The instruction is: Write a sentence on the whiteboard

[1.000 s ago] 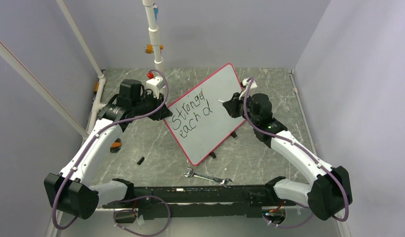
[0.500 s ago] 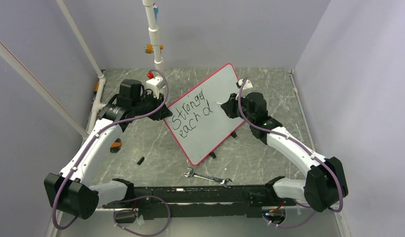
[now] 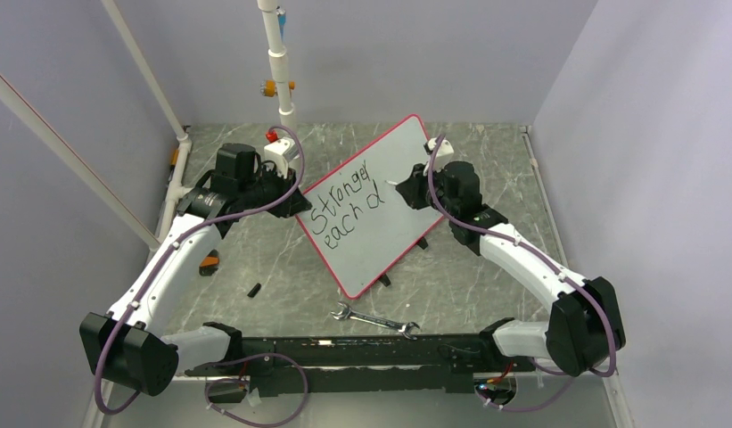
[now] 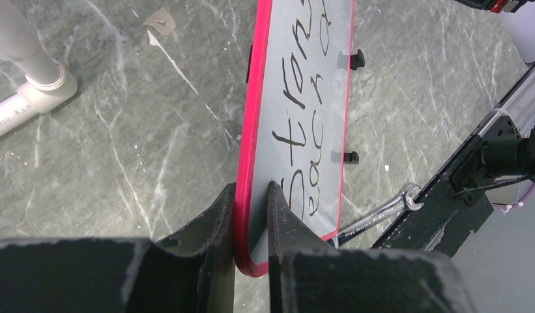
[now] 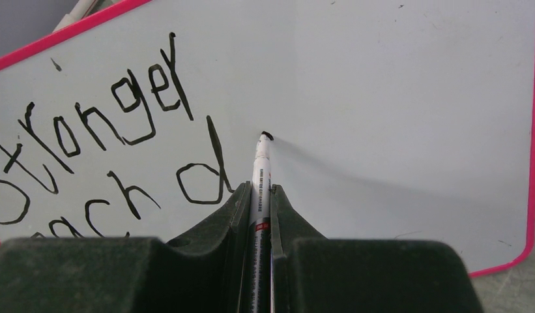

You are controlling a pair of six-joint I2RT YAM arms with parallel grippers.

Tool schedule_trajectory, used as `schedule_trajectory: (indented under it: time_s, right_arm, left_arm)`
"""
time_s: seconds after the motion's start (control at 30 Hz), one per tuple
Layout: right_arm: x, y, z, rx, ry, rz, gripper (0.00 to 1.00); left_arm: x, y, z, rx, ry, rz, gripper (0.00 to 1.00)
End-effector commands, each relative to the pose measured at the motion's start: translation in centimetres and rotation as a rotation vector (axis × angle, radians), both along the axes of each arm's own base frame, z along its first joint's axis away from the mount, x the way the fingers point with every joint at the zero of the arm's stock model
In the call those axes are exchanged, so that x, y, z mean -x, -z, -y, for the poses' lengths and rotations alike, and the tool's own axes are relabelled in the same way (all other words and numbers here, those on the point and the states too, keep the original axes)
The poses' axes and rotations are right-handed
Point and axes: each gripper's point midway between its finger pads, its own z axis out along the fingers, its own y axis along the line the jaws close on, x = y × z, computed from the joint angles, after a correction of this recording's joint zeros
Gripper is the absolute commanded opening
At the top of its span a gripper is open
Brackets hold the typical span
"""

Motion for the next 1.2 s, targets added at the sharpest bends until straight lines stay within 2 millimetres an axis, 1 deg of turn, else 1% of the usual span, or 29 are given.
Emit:
schedule_trajectory:
  time_s: [0.0, 0.37, 0.67, 0.8, 0.97, 1.17]
  right_arm:
    - [-0.4, -2.9, -1.2, -0.055, -0.047, 0.06, 0.0]
    - [0.6, -1.9, -2.0, -0.064, -0.112, 0.022, 0.0]
    - [2.1, 0.1, -1.6, -0.044, -0.125, -0.021, 0.0]
    - [2.6, 0.7, -1.3, -0.029, -0.122, -0.033, 0.0]
    - [2.6, 1.1, -0.8, -0.012, -0.1, -0.042, 0.0]
    - [1.9, 1.2, 0.0, 0.013, -0.048, -0.041, 0.0]
  left_arm:
    - [-2.2, -0.7, -2.3, -0.124, -0.065, 0.142, 0.0]
    - [-2.3, -0.7, -2.3, -0.125, -0.066, 0.141, 0.0]
    - [-2.3, -0.5, -2.4, -0.128, -0.067, 0.137, 0.0]
    - [-2.3, -0.6, -2.4, -0.127, -0.067, 0.138, 0.0]
    - [-2.3, -0.5, -2.4, -0.128, -0.068, 0.138, 0.0]
    - [-2.3, -0.5, -2.4, -0.127, -0.067, 0.139, 0.0]
